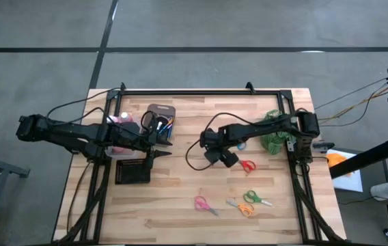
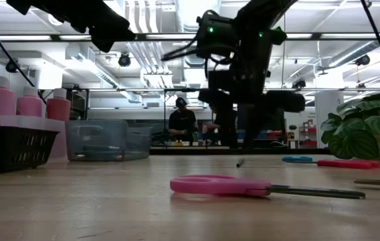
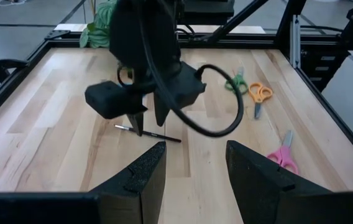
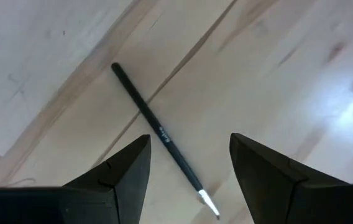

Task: Pick & Place Paint Supplies
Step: Put the black brush into the black bin

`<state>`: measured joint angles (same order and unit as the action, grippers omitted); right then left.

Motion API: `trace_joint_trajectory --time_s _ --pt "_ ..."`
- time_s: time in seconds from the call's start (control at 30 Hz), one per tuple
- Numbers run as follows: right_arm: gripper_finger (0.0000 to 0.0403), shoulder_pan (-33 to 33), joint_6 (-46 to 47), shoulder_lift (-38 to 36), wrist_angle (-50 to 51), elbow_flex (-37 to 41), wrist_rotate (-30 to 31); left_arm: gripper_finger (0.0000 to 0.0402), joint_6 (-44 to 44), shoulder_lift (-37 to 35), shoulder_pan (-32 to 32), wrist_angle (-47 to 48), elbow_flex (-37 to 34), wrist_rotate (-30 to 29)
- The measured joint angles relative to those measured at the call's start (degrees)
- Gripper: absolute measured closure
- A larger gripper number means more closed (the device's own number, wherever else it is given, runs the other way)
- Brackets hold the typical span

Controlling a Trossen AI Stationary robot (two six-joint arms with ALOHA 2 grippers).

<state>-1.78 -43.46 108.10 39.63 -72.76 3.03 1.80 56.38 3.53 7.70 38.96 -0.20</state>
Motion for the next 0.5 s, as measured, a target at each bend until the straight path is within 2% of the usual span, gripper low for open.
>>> trace_joint_trajectory --time_s 0.5 --pt "0.0186 -0.11 -5.11 1.29 -4.87 4.36 0.07 0.0236 0.02 -0.02 0.00 0.32 0.00 -0.01"
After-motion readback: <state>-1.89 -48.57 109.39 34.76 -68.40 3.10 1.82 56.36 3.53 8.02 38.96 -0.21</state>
